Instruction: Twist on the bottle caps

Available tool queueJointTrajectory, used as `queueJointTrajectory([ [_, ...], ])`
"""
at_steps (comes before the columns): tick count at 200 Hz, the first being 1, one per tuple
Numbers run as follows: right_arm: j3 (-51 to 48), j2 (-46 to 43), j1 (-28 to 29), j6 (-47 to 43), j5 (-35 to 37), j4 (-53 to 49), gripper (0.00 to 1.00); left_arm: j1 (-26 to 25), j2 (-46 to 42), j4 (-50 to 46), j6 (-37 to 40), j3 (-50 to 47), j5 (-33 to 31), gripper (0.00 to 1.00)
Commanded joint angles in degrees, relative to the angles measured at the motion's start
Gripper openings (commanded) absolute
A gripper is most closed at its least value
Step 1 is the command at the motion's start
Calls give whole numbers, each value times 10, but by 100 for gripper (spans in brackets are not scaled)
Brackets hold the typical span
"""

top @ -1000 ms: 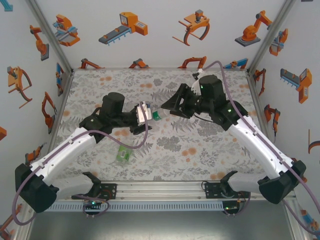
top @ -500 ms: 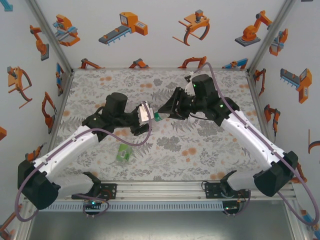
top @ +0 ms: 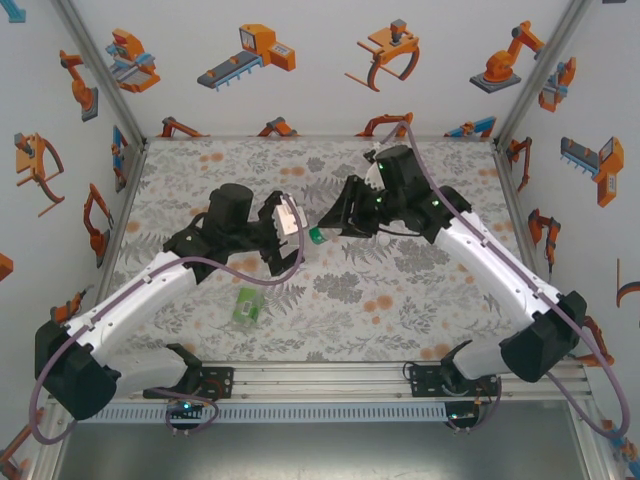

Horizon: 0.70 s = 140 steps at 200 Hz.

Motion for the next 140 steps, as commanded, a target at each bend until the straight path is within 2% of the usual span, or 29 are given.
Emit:
queueJointTrajectory([
  [1, 51, 18, -9, -77, 54, -80, 22, 13, -20, 16, -33, 14, -45, 97],
  [48, 156, 86, -29, -187, 163, -182, 21, 79, -65, 0, -148, 16, -63, 97],
  [88, 238, 157, -57, -275, 254, -214, 21, 160, -113, -13, -296, 2, -176, 97],
  [116, 285, 210, -87, -318, 286, -217, 22, 213, -136, -27, -309, -17, -141, 97],
  [140, 332, 258, -114, -339, 302, -218, 22, 230, -142, -37, -290, -35, -133, 97],
])
